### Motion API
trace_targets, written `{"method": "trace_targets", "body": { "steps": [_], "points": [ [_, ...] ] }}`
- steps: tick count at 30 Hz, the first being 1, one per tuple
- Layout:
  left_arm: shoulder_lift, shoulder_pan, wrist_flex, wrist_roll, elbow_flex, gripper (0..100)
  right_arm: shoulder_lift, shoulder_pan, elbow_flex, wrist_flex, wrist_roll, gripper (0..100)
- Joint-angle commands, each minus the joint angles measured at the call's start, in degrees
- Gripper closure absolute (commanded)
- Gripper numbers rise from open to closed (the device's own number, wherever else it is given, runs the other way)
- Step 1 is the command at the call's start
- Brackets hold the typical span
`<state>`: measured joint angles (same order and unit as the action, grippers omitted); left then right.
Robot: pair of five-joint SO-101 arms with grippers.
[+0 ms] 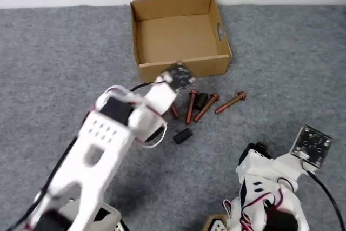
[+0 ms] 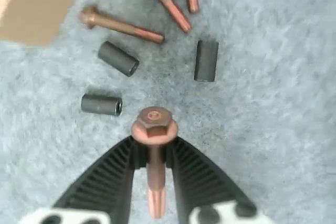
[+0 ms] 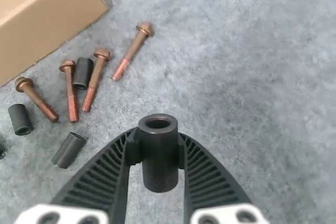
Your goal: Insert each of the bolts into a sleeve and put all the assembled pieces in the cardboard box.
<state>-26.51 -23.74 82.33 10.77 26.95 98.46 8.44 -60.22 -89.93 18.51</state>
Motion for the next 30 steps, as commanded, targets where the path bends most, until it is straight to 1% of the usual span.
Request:
{"method": "trace_targets", "body": {
  "steps": [1,4,7,9,13,17,20,23,28,30],
  "points": [
    [-12.3,0.3,-0.1,-7.5,2.9,100,0.0,-4.9,4.2,0.3,-2.7,99.1],
    [-19.6,-0.1,-0.8,-8.2,5.5,100,0.0,-13.6,5.1,0.7,-2.5,99.1],
    [-26.5,0.3,-5.2,-9.1,9.0,100,-0.5,-21.3,5.1,3.1,-2.6,99.1],
    [-31.5,1.1,-8.4,-12.5,11.9,100,-0.6,-24.5,4.7,5.1,-2.7,99.1],
    [-42.4,1.6,-16.8,-21.5,18.9,100,-0.7,-29.7,2.7,7.3,-3.8,99.1],
    [-53.2,1.4,-25.4,-26.9,27.0,100,-0.7,-35.9,0.3,9.0,-4.8,99.1],
    [-60.5,1.3,-30.1,-32.3,33.2,100,-0.7,-40.1,-1.4,12.8,-5.0,99.1],
    [-67.2,1.1,-32.3,-36.2,37.6,100,-0.7,-44.8,-3.4,16.7,-5.0,99.1],
    [-76.8,-5.5,-32.5,-37.9,42.7,100,-0.7,-49.1,-6.2,20.8,-5.1,99.1],
    [-78.2,-7.8,-32.7,-37.9,43.9,100,-0.7,-50.4,-6.9,22.3,-5.5,99.1]
  ]
}}
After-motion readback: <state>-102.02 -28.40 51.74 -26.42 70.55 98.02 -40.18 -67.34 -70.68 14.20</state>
